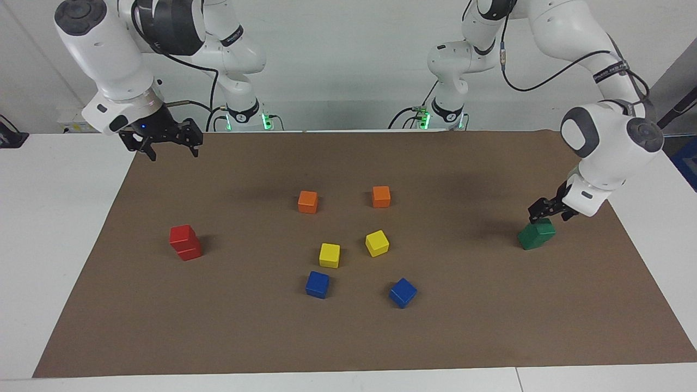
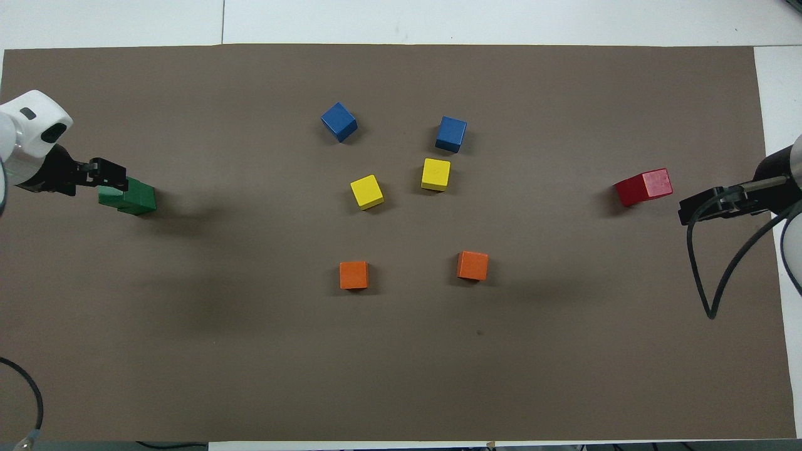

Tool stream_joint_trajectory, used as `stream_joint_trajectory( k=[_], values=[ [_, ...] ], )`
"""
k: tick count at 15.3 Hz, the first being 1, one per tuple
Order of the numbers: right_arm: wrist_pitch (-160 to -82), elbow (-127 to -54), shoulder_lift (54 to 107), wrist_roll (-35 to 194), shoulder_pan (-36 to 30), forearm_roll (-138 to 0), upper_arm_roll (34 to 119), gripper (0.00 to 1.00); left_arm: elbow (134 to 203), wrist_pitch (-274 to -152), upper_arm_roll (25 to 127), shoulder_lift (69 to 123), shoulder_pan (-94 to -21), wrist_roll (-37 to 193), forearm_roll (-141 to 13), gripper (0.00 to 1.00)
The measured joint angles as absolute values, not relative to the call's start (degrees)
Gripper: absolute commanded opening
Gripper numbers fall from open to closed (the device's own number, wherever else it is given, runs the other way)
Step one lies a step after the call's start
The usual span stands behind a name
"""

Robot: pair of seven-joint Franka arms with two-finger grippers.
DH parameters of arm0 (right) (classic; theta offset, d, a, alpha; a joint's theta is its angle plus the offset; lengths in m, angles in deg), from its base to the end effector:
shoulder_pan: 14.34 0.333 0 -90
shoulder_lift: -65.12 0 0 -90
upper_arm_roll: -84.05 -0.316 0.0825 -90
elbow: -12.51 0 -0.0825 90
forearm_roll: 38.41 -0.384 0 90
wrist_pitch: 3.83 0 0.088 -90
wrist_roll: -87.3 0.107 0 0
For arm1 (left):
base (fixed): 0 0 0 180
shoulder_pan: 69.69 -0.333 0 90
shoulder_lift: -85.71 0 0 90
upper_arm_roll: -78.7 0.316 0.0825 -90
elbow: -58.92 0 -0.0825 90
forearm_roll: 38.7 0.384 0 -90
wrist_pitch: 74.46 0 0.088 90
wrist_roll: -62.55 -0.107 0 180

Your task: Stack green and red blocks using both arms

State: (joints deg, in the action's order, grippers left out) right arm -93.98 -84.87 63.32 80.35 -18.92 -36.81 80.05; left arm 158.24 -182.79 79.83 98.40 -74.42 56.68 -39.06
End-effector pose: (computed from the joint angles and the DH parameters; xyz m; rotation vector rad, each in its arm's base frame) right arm 0.5402 -0.0079 0.5814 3.1092 0.1750 -0.1506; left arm 0.6147 0.0618 0.4433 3.1319 0.0026 -0.0998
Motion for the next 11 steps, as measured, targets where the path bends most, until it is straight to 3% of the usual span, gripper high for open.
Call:
stream_joint_trajectory(
  k=[7,11],
  values=[
    [-93.2,-84.9,63.3,85.6,-17.3,-37.2,80.1,1.00,155.3,-165.7,79.0,85.9,-74.4,56.6,-39.1,1.00],
    [-93.2,-84.9,63.3,85.7,-17.3,-37.1,80.5,1.00,155.8,-165.2,78.4,84.8,-74.2,56.6,-39.1,1.00]
  ],
)
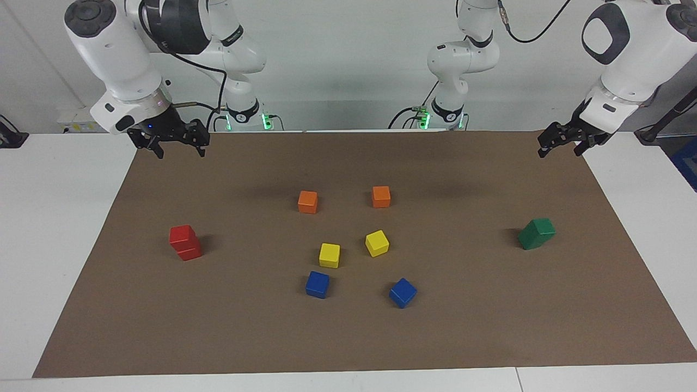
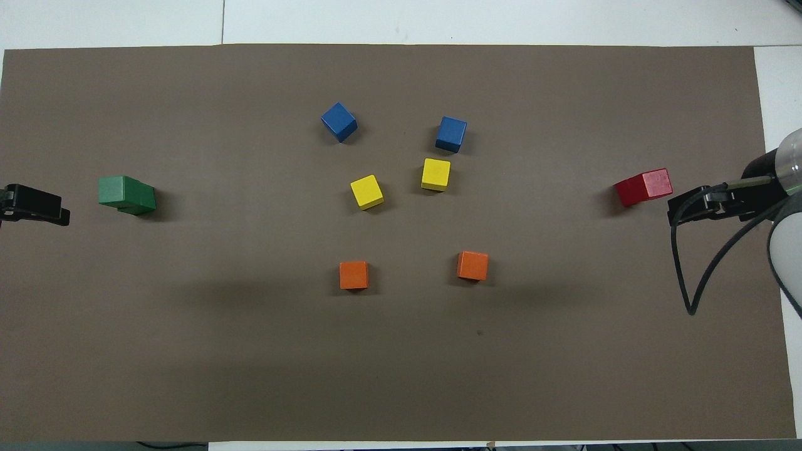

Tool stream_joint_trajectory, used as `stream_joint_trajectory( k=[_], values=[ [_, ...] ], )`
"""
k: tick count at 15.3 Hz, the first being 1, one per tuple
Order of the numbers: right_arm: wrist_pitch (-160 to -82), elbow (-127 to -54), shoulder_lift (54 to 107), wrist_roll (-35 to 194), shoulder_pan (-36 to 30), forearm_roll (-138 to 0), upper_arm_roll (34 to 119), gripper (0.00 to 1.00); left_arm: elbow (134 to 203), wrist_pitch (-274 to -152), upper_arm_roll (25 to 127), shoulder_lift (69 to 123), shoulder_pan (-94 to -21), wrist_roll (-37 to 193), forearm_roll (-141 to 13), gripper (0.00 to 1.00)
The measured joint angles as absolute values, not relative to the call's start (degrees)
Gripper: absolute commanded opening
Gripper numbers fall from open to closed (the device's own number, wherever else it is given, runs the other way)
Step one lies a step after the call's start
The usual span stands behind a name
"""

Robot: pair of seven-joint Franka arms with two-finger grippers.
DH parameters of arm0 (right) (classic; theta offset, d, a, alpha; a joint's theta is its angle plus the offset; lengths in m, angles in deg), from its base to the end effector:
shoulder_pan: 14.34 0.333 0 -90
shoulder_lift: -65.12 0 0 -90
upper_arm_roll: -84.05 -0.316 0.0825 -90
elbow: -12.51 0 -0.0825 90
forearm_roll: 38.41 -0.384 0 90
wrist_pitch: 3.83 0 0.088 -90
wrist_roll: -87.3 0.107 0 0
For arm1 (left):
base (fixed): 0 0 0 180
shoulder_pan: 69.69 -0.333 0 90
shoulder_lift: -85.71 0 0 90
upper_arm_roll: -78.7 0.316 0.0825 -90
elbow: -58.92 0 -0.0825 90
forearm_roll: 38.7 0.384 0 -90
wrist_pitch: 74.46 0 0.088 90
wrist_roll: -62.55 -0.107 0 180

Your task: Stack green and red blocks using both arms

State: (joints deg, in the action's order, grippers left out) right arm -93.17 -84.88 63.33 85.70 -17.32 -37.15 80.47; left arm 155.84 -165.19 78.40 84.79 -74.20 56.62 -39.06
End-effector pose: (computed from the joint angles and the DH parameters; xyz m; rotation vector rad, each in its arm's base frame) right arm 0.5386 0.0037 0.5801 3.1134 0.0610 -0.1707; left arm 0.5443 0.0394 0.5776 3.1237 -0.0463 -0.1424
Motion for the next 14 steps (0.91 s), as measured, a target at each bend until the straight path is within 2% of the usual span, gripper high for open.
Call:
stream_joint_trajectory(
  k=[9,14],
  values=[
    [-96.0,-84.9,63.4,88.3,-16.1,-36.9,80.5,1.00,157.6,-171.4,78.1,84.8,-72.0,56.4,-39.0,1.00],
    [-96.0,-84.9,63.4,88.3,-16.2,-36.9,80.6,1.00,155.4,-167.7,77.4,85.4,-71.4,56.3,-38.7,1.00]
  ],
)
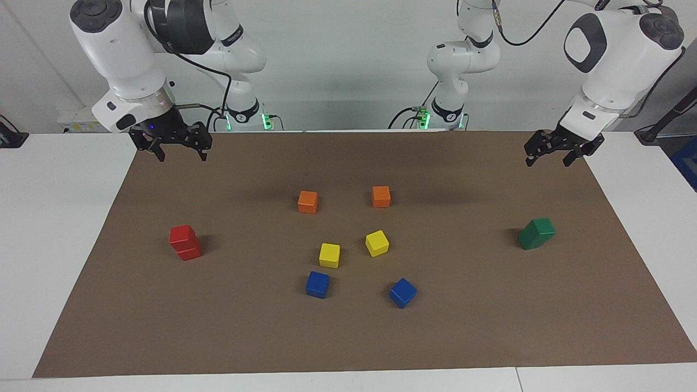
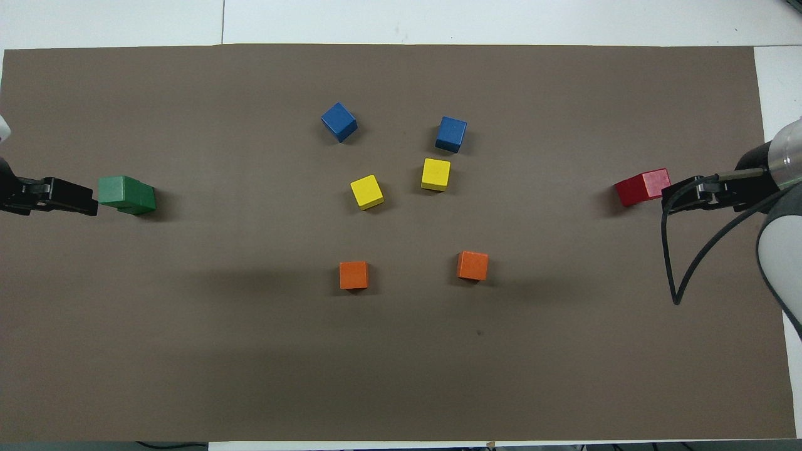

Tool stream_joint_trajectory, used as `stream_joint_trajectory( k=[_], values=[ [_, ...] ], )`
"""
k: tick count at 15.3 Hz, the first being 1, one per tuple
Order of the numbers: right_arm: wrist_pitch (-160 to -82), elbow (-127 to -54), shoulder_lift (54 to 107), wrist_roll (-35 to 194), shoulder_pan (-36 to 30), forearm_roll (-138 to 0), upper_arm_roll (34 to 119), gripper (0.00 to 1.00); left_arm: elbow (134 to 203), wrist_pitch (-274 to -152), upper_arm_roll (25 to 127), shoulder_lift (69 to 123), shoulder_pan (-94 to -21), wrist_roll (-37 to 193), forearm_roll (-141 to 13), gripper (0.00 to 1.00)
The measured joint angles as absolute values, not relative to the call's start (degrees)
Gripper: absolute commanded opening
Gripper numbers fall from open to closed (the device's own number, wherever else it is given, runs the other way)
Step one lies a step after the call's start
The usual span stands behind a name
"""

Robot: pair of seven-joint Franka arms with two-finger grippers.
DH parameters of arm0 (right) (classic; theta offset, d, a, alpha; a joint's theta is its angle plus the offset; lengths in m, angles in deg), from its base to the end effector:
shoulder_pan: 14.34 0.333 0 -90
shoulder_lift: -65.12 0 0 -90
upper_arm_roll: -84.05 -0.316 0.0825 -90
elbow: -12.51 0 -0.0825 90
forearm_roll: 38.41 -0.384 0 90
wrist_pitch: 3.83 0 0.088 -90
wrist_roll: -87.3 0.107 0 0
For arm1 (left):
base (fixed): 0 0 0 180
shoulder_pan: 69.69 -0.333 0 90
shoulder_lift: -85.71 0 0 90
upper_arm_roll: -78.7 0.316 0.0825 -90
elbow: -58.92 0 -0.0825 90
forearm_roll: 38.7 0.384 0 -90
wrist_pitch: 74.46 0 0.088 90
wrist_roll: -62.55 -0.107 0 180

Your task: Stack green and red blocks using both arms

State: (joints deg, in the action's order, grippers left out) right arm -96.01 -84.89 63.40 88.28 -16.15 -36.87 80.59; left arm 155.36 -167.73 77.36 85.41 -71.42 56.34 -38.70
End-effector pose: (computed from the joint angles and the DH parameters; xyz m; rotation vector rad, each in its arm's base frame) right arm 0.5444 0.0133 0.5833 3.1101 0.0209 -0.0941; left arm 0.5540 0.0037 0.5791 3.1338 -0.1593 -0.0785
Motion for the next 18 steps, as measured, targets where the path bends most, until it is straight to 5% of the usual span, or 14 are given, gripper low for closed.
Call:
stream_joint_trajectory(
  k=[18],
  values=[
    [-96.8,-85.0,63.7,86.9,-12.5,-36.9,86.5,1.00,154.6,-171.2,74.3,86.3,-70.5,61.0,-38.3,1.00]
  ],
)
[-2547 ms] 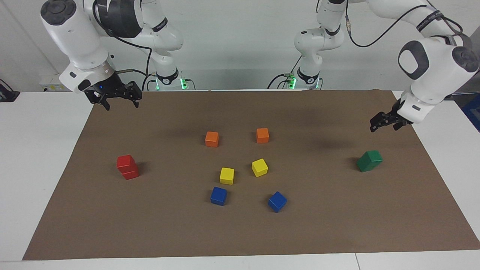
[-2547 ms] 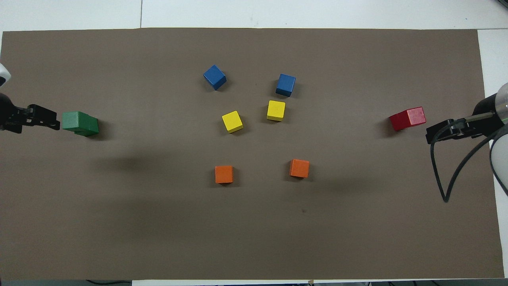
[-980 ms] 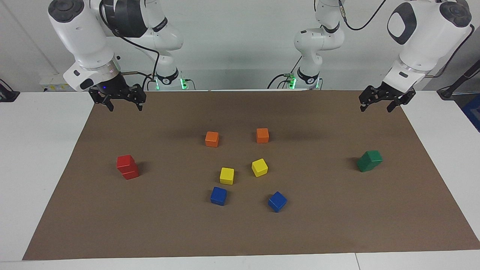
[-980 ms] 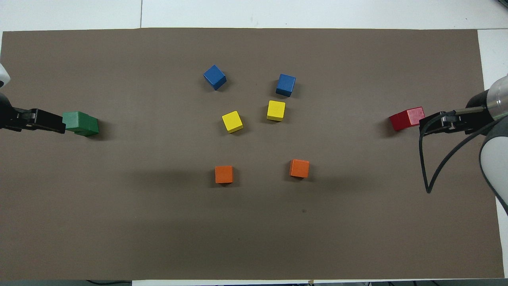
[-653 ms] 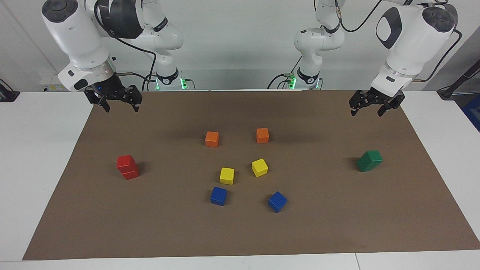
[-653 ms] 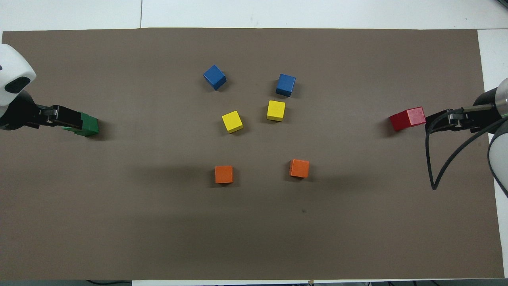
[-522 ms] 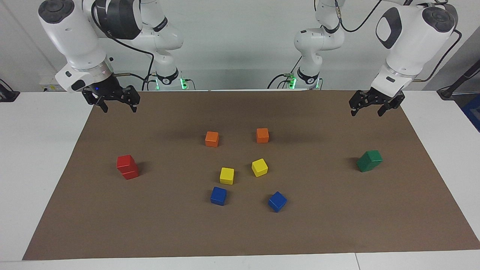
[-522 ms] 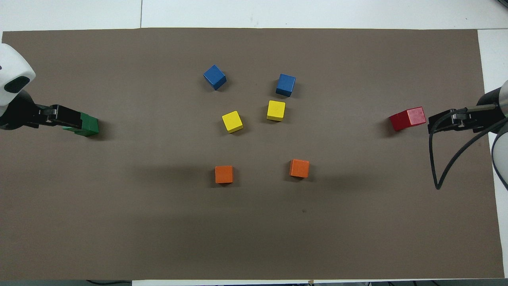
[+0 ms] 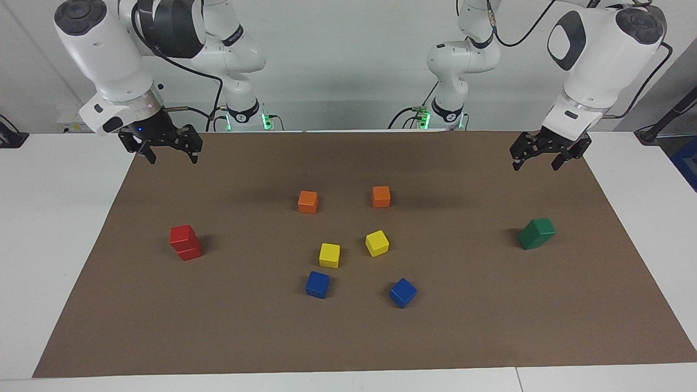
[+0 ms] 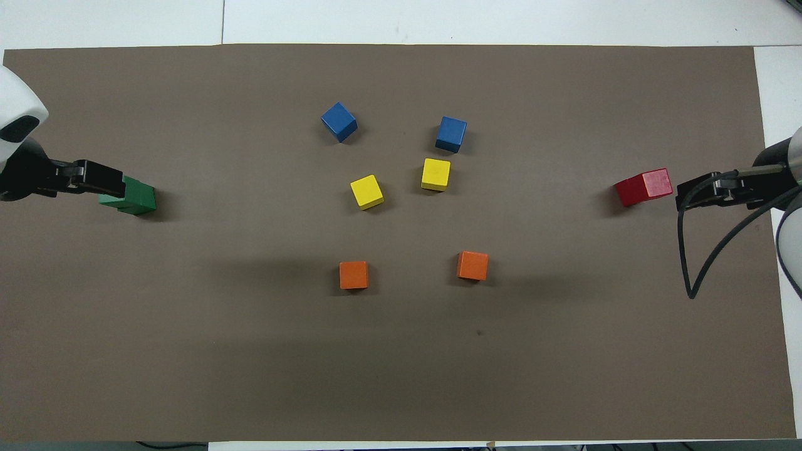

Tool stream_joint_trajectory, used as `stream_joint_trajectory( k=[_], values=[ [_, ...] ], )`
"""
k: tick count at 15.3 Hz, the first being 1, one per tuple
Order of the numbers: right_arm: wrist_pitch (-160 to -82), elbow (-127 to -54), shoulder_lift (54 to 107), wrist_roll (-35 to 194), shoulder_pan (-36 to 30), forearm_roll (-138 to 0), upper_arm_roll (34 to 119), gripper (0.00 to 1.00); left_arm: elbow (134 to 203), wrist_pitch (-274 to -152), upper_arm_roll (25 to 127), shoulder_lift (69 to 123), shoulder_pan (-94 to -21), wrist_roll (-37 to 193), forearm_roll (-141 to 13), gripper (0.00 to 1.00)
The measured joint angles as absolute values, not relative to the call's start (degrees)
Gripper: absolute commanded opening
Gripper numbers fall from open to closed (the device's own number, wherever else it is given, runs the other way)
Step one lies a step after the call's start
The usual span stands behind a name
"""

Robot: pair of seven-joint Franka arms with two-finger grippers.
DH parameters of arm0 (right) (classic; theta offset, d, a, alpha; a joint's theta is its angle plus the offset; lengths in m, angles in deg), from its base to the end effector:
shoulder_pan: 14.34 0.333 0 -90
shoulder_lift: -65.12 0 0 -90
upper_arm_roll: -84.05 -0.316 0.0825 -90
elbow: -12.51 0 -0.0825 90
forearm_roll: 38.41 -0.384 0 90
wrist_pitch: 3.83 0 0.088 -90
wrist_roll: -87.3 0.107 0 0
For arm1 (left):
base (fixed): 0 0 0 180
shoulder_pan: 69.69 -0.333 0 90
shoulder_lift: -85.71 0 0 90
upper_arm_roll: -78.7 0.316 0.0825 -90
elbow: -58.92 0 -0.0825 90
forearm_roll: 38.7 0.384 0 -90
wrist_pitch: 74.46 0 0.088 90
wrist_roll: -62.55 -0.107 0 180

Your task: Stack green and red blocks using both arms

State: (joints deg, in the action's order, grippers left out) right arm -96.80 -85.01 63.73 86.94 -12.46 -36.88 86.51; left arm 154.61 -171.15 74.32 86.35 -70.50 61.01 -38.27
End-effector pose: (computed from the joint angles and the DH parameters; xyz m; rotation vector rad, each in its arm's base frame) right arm 0.5473 -0.0085 0.5803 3.1153 -0.0026 -0.0863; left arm 0.5644 -0.0343 0.5813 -3.1319 0.1411 -0.0101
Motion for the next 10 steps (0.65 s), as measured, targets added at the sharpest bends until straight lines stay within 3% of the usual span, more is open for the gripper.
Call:
stream_joint_trajectory(
  k=[10],
  values=[
    [-96.8,-84.9,63.7,86.9,-12.5,-36.9,86.6,1.00,154.3,-170.3,74.2,86.3,-70.7,61.0,-38.3,1.00]
  ],
)
